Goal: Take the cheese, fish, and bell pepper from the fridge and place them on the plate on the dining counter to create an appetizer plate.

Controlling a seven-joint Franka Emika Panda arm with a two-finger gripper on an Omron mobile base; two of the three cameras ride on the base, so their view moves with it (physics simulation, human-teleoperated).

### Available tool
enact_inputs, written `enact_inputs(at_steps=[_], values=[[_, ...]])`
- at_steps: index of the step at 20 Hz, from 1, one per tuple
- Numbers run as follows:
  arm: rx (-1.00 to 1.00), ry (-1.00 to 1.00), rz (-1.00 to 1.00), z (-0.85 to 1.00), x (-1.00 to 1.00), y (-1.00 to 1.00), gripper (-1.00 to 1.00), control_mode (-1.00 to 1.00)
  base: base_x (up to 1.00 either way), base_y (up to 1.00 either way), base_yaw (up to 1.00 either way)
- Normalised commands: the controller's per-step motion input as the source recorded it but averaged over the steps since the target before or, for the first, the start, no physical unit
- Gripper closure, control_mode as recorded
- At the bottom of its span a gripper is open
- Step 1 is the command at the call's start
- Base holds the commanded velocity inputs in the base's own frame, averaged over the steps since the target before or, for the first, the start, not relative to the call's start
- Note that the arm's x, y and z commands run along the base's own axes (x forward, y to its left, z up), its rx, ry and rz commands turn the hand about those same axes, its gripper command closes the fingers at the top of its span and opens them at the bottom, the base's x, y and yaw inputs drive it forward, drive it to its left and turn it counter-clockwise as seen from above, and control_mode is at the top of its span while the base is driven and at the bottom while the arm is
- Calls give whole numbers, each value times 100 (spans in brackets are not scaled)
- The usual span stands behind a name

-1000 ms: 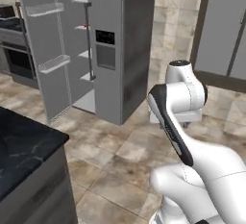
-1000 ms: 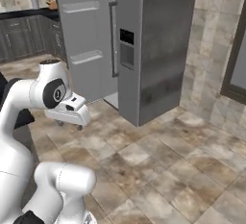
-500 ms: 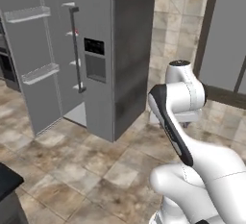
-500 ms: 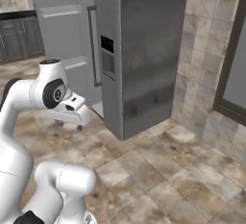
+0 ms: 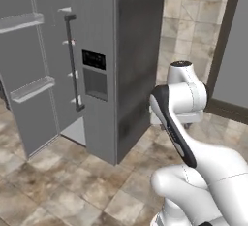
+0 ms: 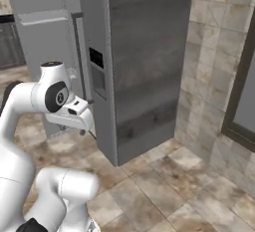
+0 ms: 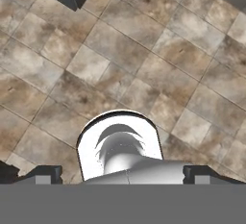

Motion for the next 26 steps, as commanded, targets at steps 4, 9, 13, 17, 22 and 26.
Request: enact_inputs(at_steps=[4,9,13,17,22,26], values=[[0,0,0,0,0,0,-100,100,95,37,-17],[0,0,0,0,0,0,-100,100,88,51,-31],[0,0,0,0,0,0,-100,100,67,72,-34],[0,0,0,0,0,0,-100,100,46,82,-29],[0,0,0,0,0,0,-100,100,40,78,-24],[0,0,0,0,0,0,-100,100,46,67,-15]])
